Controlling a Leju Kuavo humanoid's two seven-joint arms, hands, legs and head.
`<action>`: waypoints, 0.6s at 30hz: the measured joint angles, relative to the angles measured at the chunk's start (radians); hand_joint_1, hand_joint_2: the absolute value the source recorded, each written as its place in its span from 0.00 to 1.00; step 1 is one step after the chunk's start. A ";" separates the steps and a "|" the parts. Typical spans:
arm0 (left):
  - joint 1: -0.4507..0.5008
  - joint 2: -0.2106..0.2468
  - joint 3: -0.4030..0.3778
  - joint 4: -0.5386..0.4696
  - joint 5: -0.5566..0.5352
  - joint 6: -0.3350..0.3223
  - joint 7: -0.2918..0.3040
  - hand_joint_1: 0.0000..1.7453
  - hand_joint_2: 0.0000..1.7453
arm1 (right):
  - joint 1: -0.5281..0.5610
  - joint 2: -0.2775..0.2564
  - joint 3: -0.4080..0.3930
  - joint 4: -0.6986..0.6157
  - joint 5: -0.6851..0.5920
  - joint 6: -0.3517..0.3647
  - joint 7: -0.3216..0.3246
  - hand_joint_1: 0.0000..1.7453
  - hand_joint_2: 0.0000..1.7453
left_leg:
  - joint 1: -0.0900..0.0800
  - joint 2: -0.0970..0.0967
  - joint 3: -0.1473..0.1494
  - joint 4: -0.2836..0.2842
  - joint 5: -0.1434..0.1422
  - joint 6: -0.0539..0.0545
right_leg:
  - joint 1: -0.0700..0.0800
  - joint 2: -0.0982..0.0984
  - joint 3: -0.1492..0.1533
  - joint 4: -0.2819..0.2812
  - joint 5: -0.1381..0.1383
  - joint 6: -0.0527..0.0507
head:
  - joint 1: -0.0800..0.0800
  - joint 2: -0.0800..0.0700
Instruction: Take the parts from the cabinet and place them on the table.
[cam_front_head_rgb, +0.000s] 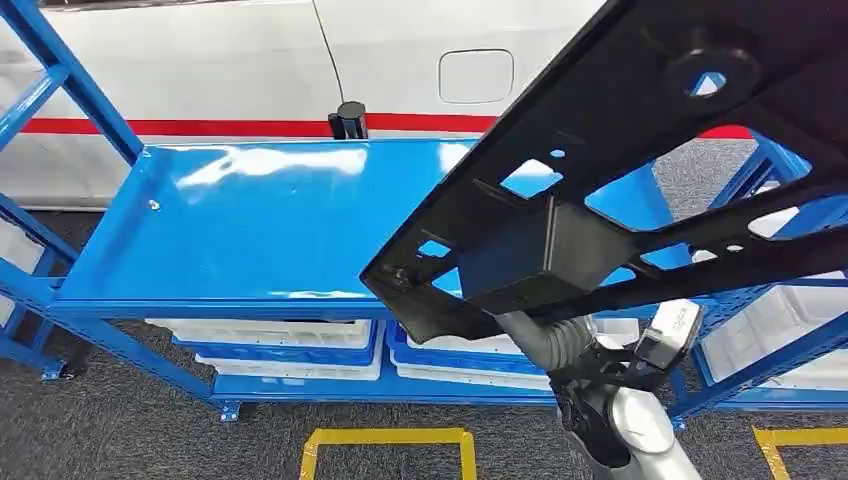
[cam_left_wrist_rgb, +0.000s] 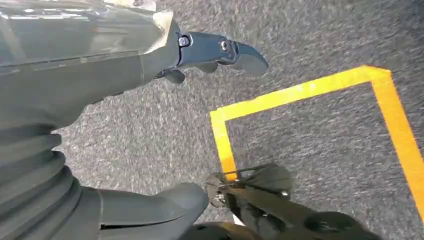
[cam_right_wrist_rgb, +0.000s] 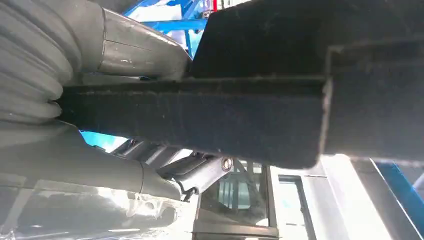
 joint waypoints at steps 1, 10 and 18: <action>-0.002 0.000 0.000 0.000 0.000 -0.002 0.000 0.00 1.00 | 0.002 0.000 -0.003 -0.002 0.000 0.005 -0.001 1.00 1.00 | -0.006 -0.001 0.059 -0.083 0.027 0.011 | 0.004 0.000 -0.005 0.000 0.005 0.001 | 0.000 0.000; -0.013 0.003 0.000 0.000 -0.001 -0.013 0.001 0.00 1.00 | 0.011 -0.002 -0.017 -0.016 -0.004 0.026 -0.002 1.00 1.00 | -0.029 0.012 0.134 -0.275 0.105 0.061 | 0.000 -0.004 -0.052 0.072 -0.049 0.029 | 0.008 0.000; -0.013 -0.006 0.000 0.000 -0.001 -0.017 0.000 0.00 1.00 | 0.021 -0.001 -0.023 -0.016 0.039 0.013 -0.007 1.00 1.00 | -0.029 0.015 0.041 -0.260 0.173 0.039 | -0.011 -0.005 0.115 -0.010 -0.072 0.073 | 0.009 0.000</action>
